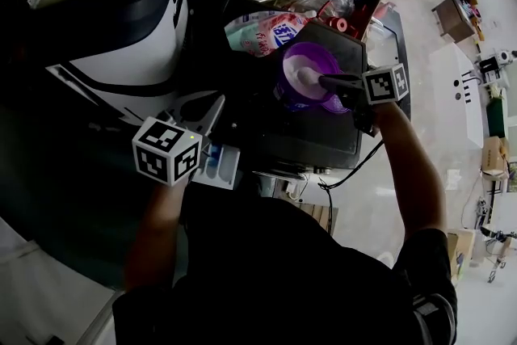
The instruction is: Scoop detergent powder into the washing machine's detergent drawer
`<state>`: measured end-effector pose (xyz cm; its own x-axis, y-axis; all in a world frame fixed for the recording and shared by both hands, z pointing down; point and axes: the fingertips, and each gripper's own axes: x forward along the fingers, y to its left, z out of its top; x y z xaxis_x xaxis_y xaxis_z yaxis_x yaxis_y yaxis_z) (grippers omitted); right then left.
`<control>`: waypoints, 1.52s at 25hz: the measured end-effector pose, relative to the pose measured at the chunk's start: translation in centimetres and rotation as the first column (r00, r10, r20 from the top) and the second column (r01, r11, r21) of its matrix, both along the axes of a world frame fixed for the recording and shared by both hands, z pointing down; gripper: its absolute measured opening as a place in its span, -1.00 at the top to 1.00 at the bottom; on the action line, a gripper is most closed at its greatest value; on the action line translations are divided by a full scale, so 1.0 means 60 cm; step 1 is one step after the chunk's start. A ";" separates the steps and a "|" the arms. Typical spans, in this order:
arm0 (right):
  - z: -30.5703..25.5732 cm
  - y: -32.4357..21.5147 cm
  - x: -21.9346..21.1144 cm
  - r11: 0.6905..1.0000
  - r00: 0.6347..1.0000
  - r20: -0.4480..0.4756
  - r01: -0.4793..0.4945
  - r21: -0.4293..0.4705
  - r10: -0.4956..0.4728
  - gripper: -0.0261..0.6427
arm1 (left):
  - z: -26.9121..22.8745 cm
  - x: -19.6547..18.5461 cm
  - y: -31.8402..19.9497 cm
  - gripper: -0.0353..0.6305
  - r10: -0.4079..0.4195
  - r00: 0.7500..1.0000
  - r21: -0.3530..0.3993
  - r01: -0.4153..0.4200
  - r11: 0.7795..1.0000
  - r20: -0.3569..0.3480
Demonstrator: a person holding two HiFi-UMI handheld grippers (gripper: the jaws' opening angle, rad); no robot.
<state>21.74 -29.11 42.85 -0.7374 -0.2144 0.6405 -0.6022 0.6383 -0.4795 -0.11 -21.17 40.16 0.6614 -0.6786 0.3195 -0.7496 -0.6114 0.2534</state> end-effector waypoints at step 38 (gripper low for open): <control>-0.012 0.023 0.016 0.873 0.838 0.275 -0.488 -0.012 0.472 0.86 | 0.007 -0.120 0.039 0.87 0.023 1.000 0.010 -0.023 1.000 0.001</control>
<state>22.67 -27.74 42.11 -0.6706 -0.6148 0.4152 -0.6978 0.3327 -0.6344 -7.30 -18.80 40.57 0.6765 -0.6667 0.3130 -0.7357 -0.6308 0.2466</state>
